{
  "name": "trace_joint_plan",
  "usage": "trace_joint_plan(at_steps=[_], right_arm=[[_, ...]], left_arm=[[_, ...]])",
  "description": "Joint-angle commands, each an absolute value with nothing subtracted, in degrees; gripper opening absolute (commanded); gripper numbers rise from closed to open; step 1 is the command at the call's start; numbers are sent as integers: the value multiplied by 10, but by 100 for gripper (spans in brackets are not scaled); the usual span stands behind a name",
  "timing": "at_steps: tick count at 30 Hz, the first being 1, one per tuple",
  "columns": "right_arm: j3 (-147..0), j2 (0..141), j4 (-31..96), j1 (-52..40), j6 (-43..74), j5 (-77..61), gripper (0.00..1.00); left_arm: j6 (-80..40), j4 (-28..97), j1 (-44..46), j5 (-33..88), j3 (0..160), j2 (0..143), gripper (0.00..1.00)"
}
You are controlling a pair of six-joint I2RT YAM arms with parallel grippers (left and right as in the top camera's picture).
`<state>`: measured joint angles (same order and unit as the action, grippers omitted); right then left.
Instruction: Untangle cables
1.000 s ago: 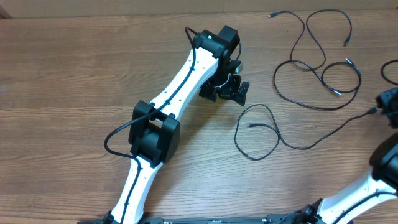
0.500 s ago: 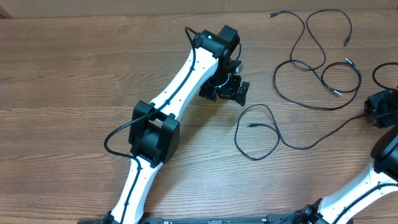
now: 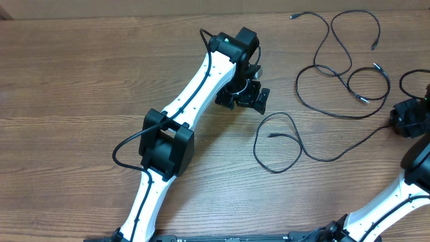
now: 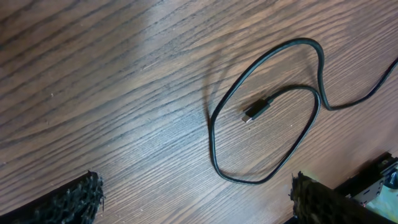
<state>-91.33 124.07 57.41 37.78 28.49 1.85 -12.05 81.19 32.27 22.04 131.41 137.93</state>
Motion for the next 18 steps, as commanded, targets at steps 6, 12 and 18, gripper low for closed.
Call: trace_joint_plan(at_steps=[6, 12, 18], right_arm=[[-876, 1244, 545, 376, 284, 18, 41], [-880, 1244, 552, 377, 284, 16, 23], [-939, 1244, 608, 381, 284, 16, 4]], left_arm=[[-120, 812, 327, 219, 1330, 1374, 99], [-120, 810, 330, 219, 1330, 1374, 99], [-120, 811, 330, 219, 1330, 1374, 99]])
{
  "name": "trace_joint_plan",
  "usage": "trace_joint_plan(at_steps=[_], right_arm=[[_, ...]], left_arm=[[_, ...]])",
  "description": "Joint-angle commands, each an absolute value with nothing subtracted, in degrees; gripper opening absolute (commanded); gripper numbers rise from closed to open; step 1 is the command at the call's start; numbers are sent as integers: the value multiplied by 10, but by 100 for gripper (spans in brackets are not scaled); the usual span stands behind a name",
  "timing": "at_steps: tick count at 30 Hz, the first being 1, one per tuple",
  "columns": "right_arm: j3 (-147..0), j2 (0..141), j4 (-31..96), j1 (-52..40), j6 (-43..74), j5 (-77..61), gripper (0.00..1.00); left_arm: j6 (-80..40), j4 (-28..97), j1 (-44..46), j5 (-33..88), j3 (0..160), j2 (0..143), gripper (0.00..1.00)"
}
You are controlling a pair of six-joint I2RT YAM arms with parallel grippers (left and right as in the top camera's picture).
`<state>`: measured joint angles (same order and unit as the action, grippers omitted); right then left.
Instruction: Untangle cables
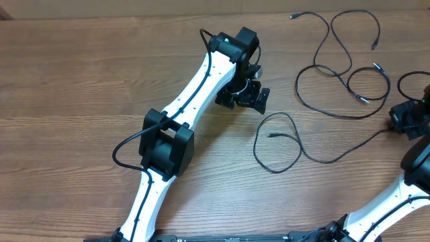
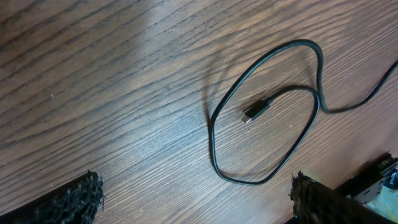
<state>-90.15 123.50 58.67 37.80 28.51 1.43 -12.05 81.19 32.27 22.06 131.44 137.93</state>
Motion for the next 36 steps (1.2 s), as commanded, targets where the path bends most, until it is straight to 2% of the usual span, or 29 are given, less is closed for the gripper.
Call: trace_joint_plan(at_steps=[1, 19, 31, 36], right_arm=[[-954, 1244, 622, 381, 284, 16, 4], [-1297, 1227, 902, 381, 276, 24, 4], [-1316, 1145, 971, 378, 276, -41, 4], [-1316, 1097, 971, 371, 241, -95, 4]], left_arm=[[-120, 812, 330, 219, 1330, 1374, 99], [-120, 809, 330, 218, 1330, 1374, 100], [-120, 801, 330, 218, 1330, 1374, 100], [-120, 792, 330, 219, 1330, 1374, 100]])
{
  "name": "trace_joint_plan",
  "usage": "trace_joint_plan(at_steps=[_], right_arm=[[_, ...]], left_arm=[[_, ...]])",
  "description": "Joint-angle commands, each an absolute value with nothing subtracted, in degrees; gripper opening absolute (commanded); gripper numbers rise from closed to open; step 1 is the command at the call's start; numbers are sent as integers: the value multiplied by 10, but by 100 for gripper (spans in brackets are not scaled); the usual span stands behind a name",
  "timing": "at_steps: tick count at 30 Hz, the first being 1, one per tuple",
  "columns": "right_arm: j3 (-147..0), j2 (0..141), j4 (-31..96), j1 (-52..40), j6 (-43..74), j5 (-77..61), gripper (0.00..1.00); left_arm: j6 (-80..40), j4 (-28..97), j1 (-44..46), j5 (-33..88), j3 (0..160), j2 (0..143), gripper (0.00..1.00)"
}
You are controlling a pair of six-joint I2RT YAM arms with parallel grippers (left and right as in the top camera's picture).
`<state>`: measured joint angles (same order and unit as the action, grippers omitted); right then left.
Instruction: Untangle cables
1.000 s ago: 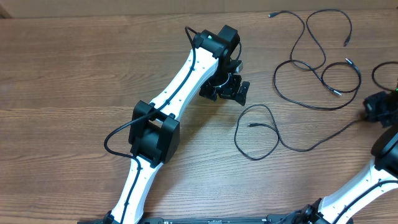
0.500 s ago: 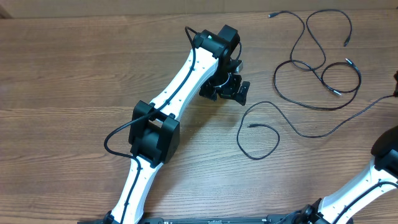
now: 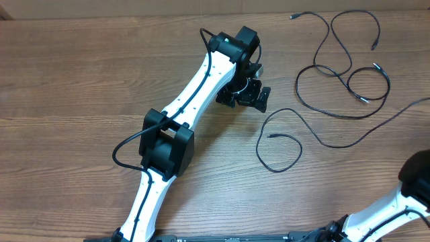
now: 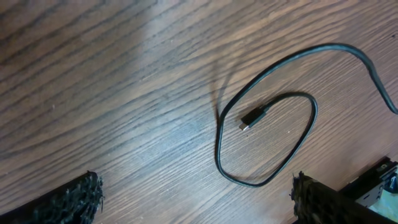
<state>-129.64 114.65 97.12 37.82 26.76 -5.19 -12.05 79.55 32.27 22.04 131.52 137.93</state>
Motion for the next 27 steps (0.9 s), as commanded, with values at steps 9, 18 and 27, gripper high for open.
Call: trace_joint_plan(at_steps=[9, 18, 27], right_arm=[[-1316, 1046, 971, 275, 220, -95, 4], [-1297, 1036, 971, 150, 220, -95, 4], [-1233, 1033, 971, 39, 220, -86, 4]], left_arm=[[-120, 790, 330, 218, 1330, 1374, 100], [-121, 791, 321, 219, 1330, 1374, 100], [-138, 791, 299, 219, 1330, 1374, 99]])
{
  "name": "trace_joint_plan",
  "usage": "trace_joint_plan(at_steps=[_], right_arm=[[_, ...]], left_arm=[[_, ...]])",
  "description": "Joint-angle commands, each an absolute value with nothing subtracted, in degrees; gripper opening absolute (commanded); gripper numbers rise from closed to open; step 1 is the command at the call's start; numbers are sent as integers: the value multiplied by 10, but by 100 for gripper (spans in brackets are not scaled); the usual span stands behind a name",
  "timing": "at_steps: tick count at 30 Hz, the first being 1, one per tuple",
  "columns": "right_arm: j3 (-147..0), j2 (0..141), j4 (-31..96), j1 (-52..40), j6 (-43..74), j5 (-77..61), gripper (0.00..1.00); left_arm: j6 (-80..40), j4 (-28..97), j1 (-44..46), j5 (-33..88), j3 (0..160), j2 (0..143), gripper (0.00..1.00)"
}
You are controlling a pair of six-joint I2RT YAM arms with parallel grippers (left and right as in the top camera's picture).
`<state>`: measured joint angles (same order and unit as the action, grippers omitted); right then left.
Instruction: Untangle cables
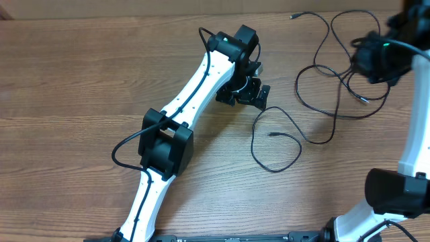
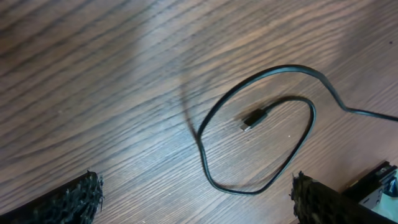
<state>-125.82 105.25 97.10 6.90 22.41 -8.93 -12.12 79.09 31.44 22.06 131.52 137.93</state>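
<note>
A long black cable lies in a loop point(image 1: 275, 144) at the table's middle, with its plug point(image 2: 253, 119) inside the loop. My left gripper point(image 1: 245, 99) hovers just left of the loop, open and empty, its mesh fingertips point(image 2: 71, 202) wide apart. From the loop the cable runs right, then bends up toward my right gripper point(image 1: 371, 62), which seems shut on it. That gripper hangs over the other thin black cables point(image 1: 339, 40) coiled at the back right.
The wooden table point(image 1: 80, 81) carries only the cables. My left arm point(image 1: 191, 94) stretches diagonally from the front edge to the centre. My right arm point(image 1: 416, 134) rises along the right edge.
My right gripper, out of view past the right edge, is now over the back-right cables. The long cable's tail swung up with it, and the loop widened and shifted left. The left gripper stayed put.
My right gripper sat at the right edge on the long cable's end, then a little higher. It then left the view, the cable drawn toward the right edge and the loop smaller. Now it holds the cable over the back-right coil. The left gripper stayed open throughout.
</note>
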Motion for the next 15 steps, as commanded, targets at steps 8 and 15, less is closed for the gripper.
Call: trace_joint_plan(at_steps=[8, 15], right_arm=[[-1134, 1033, 968, -38, 221, -87, 4], [-1040, 1033, 924, -90, 224, -87, 4]], left_arm=[[-170, 797, 266, 227, 1330, 1374, 100], [-170, 804, 251, 238, 1330, 1374, 100]])
